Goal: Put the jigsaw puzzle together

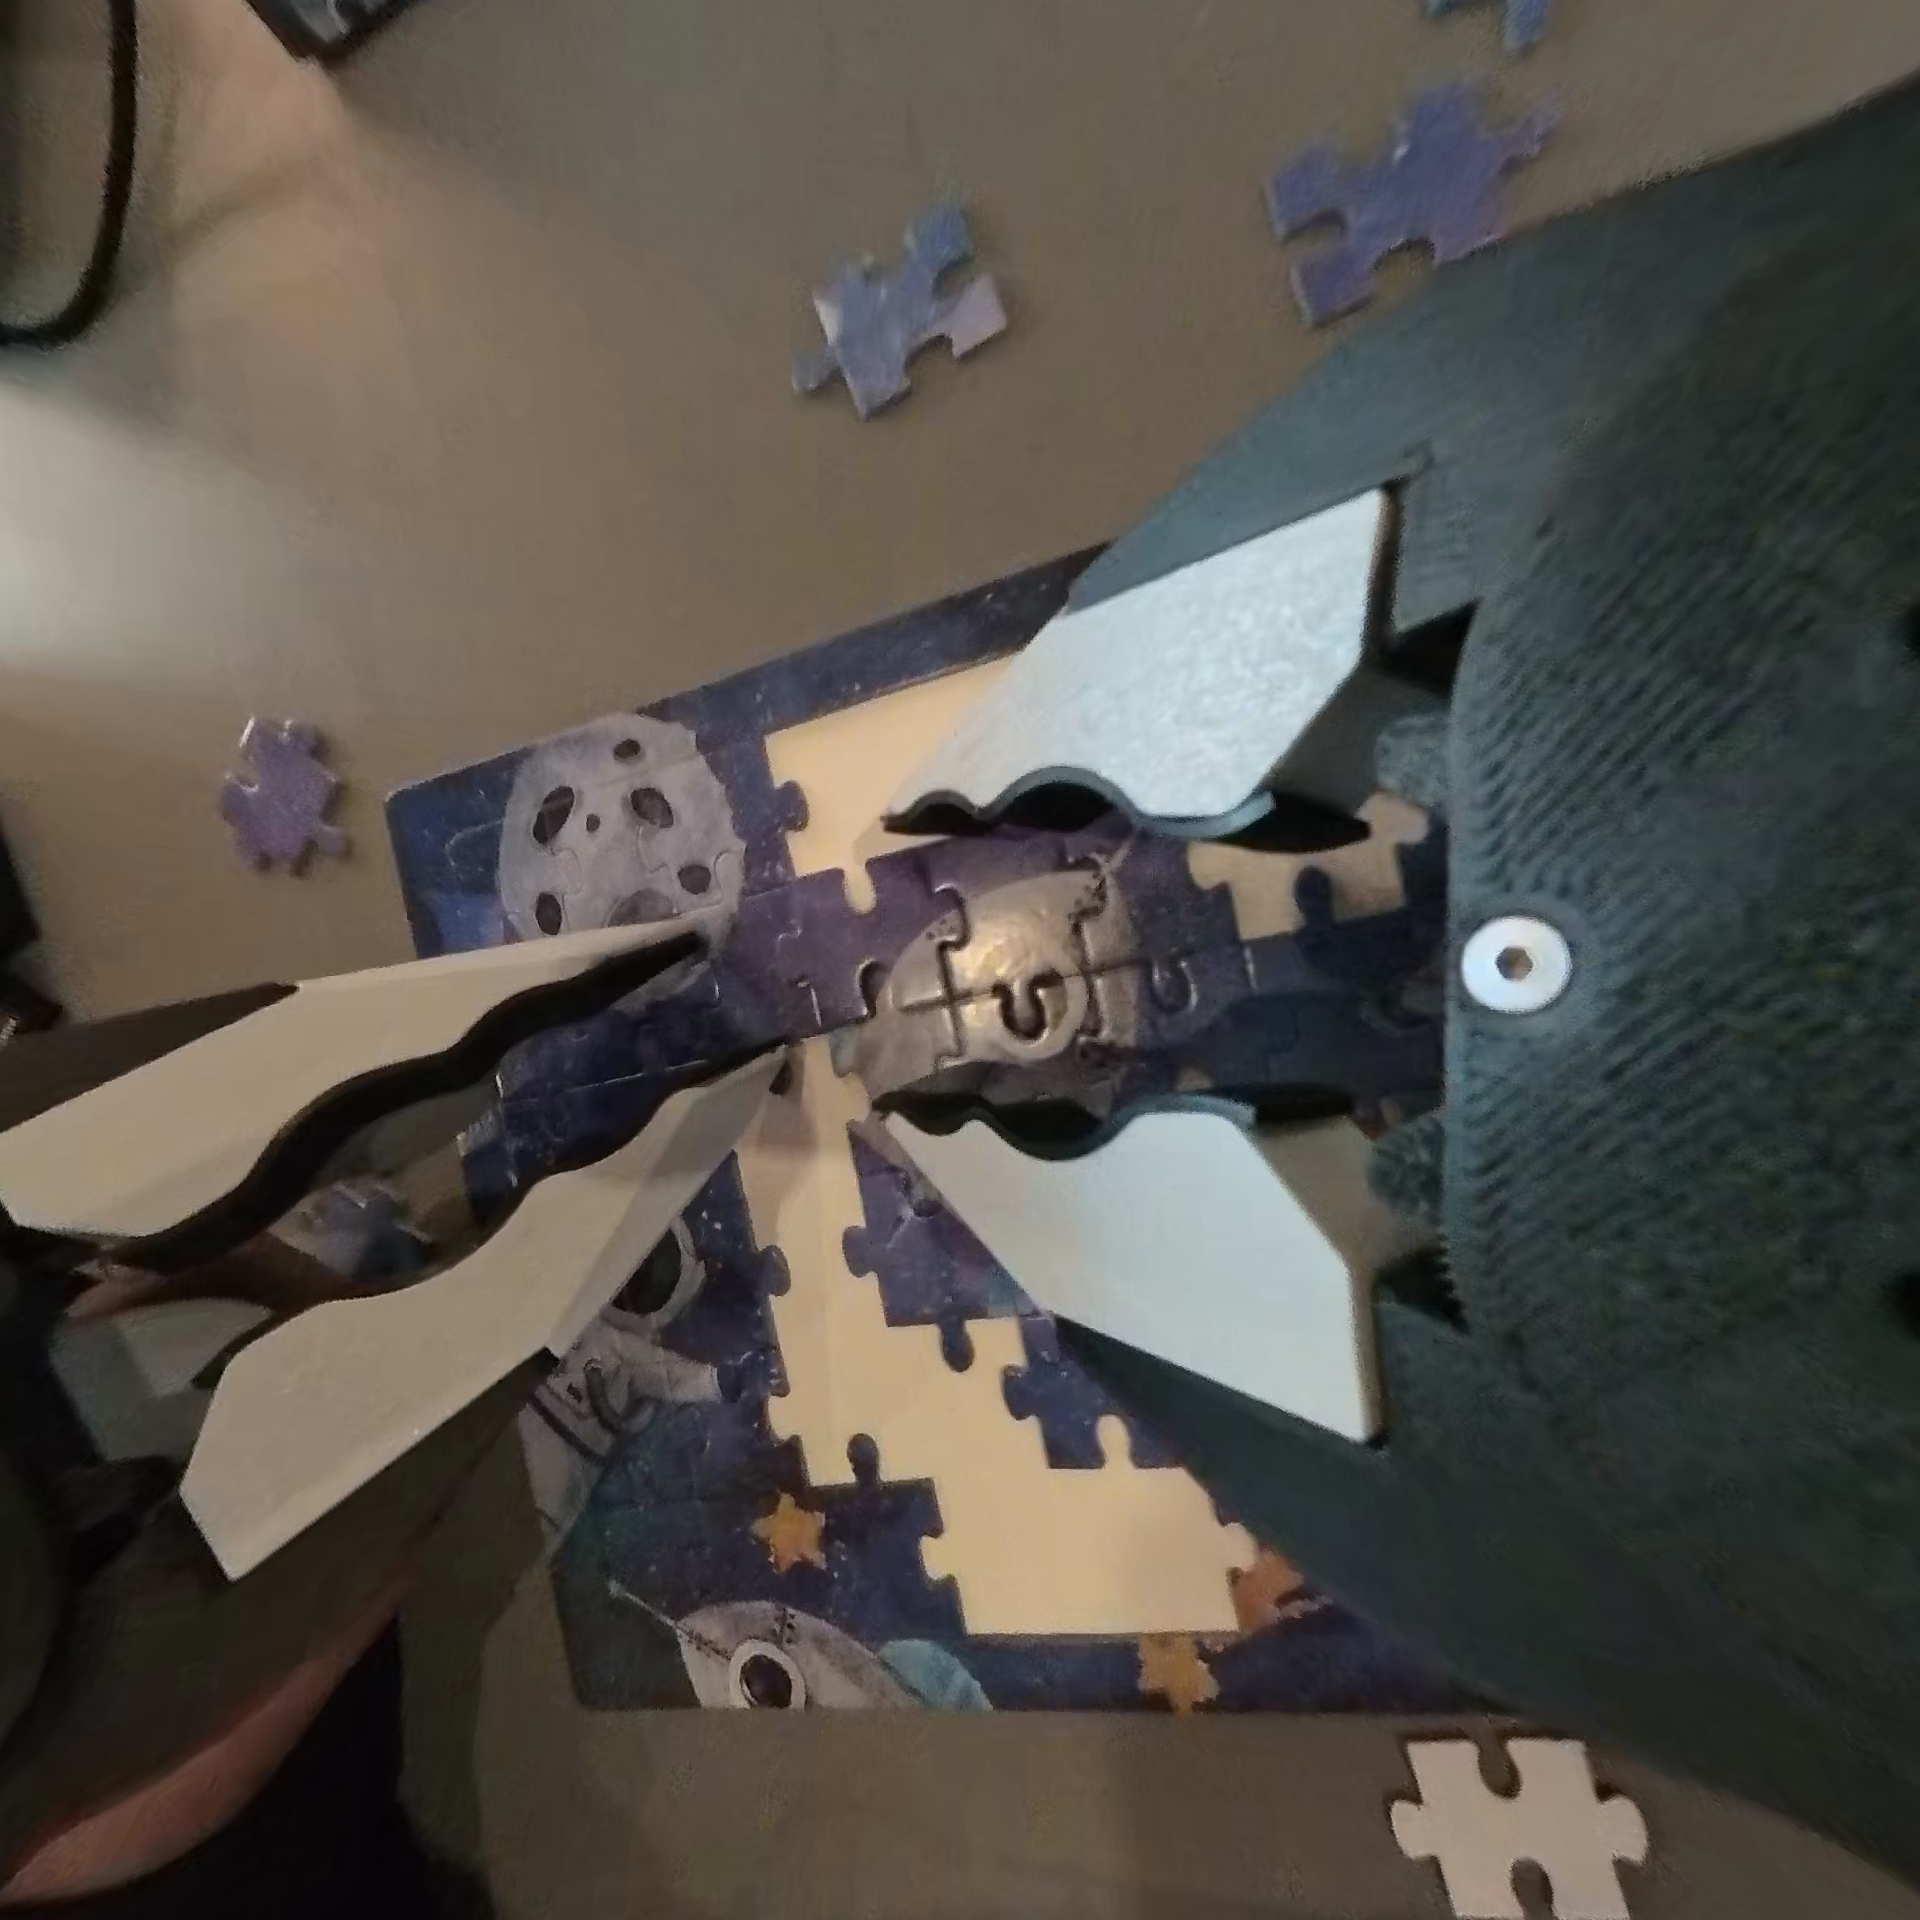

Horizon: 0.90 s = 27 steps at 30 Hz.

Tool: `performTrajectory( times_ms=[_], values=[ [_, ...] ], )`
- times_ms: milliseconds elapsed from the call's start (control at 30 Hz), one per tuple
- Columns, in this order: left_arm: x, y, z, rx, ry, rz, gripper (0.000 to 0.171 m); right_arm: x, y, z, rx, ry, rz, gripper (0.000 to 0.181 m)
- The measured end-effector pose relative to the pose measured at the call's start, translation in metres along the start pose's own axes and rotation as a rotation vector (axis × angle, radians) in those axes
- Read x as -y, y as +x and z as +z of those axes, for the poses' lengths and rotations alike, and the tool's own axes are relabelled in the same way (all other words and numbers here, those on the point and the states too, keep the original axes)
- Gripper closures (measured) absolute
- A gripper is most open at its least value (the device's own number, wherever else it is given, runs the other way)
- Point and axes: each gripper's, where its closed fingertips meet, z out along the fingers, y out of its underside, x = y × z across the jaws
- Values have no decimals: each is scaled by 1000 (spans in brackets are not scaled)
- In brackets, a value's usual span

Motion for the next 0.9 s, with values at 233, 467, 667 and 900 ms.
performTrajectory(
  times_ms=[233, 467, 667, 900],
  values=[
    [0, 0, 0, -1, 0, 5, 147, 5, 2, 10, -5, -8, -30, 141],
    [0, 1, 0, -1, -1, 8, 147, 11, -2, 7, 11, 30, -40, 148],
    [0, 1, 0, -2, -1, 9, 147, 8, -13, 9, 71, 20, -44, 145],
    [0, 1, 0, -2, -1, 9, 146, 7, -18, 7, 85, 22, -54, 145]
  ],
)
